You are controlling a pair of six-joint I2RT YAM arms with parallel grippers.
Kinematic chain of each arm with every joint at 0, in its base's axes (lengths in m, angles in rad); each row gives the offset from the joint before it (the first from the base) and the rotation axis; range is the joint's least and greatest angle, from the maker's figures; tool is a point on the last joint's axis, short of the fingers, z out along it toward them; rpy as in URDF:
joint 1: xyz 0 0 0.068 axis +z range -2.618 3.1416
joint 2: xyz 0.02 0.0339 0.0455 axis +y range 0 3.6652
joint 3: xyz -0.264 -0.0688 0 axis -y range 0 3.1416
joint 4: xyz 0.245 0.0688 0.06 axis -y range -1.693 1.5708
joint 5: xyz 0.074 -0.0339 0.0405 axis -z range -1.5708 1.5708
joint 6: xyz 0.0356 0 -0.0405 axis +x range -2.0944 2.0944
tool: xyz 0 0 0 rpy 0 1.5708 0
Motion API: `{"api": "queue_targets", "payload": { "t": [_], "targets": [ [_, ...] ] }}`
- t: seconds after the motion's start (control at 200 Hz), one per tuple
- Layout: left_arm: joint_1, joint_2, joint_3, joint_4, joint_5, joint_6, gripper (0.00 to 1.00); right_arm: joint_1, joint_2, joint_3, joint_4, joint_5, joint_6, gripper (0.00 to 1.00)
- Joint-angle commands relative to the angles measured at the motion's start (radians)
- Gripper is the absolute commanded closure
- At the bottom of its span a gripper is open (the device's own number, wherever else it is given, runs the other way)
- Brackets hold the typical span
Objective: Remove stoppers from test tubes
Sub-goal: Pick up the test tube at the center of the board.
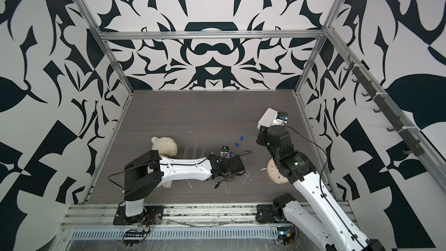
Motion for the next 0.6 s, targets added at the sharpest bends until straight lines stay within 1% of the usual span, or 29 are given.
{"api": "queue_targets", "payload": {
  "t": [0.0,0.12,0.25,0.43,0.595],
  "targets": [
    [-0.002,0.013,0.018,-0.046,0.018,-0.005,0.53,-0.005,0.006,-0.006,0.035,-0.008,-0.003,0.67],
    [0.01,0.024,0.014,-0.091,0.042,-0.002,0.56,-0.005,0.012,-0.014,0.047,-0.016,0.002,0.67],
    [0.028,0.016,-0.022,-0.107,0.058,-0.001,0.61,-0.004,0.019,-0.017,0.055,-0.02,0.002,0.67],
    [0.053,-0.026,-0.07,-0.135,0.061,0.026,0.69,-0.003,0.032,-0.026,0.075,-0.037,0.012,0.67],
    [0.077,-0.091,-0.158,-0.133,0.069,0.047,0.76,-0.004,0.052,-0.033,0.086,-0.049,0.028,0.67]
  ]
}}
